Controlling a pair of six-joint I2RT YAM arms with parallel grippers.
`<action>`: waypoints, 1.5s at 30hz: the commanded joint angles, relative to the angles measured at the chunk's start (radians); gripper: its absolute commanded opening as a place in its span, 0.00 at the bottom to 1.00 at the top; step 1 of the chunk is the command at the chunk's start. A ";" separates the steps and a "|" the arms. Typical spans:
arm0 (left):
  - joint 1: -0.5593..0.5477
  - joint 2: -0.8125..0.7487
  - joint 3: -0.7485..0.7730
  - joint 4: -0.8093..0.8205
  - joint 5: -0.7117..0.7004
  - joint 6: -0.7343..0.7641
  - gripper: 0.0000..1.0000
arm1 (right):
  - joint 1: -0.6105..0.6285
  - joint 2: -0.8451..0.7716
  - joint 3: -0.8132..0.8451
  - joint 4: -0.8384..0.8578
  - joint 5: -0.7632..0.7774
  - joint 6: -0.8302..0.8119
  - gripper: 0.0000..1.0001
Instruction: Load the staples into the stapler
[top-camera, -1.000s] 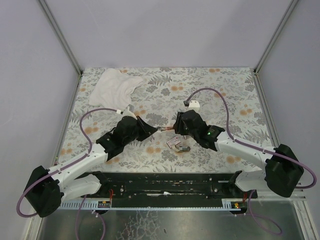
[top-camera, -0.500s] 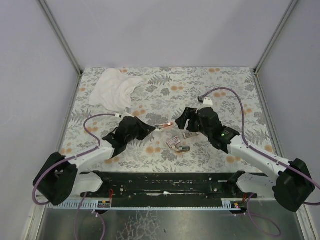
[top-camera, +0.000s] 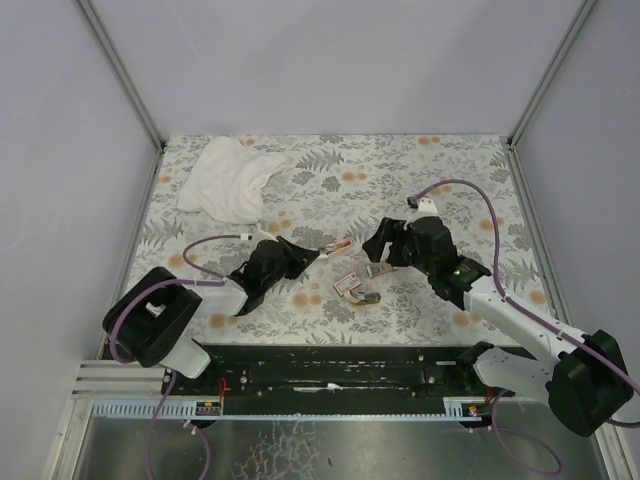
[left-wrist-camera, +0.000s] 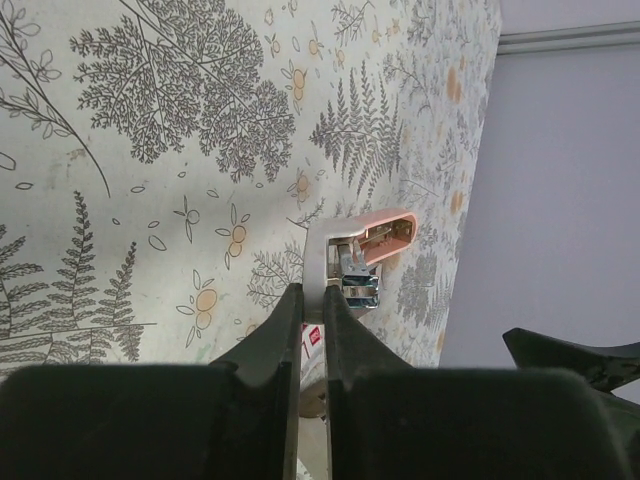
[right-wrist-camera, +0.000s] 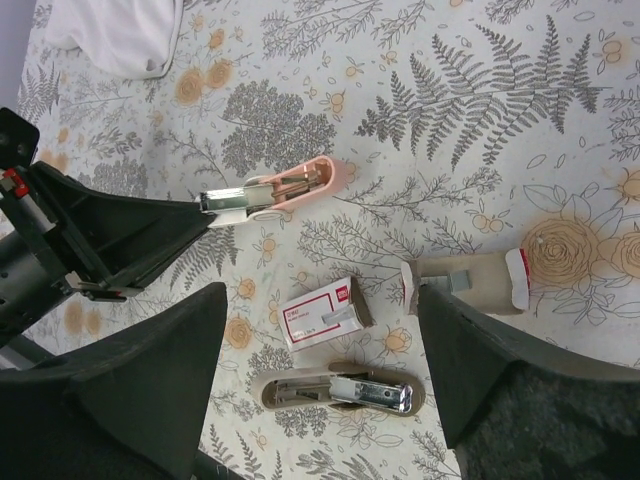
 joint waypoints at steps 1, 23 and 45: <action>-0.033 0.057 0.000 0.127 -0.061 0.024 0.00 | -0.016 -0.038 -0.015 0.011 -0.047 -0.022 0.84; -0.052 0.196 -0.016 0.077 -0.055 0.090 0.20 | -0.021 -0.117 -0.046 -0.020 -0.027 -0.019 0.84; -0.053 0.119 -0.045 -0.087 -0.103 0.116 0.11 | -0.020 -0.178 -0.070 -0.039 0.002 -0.023 0.86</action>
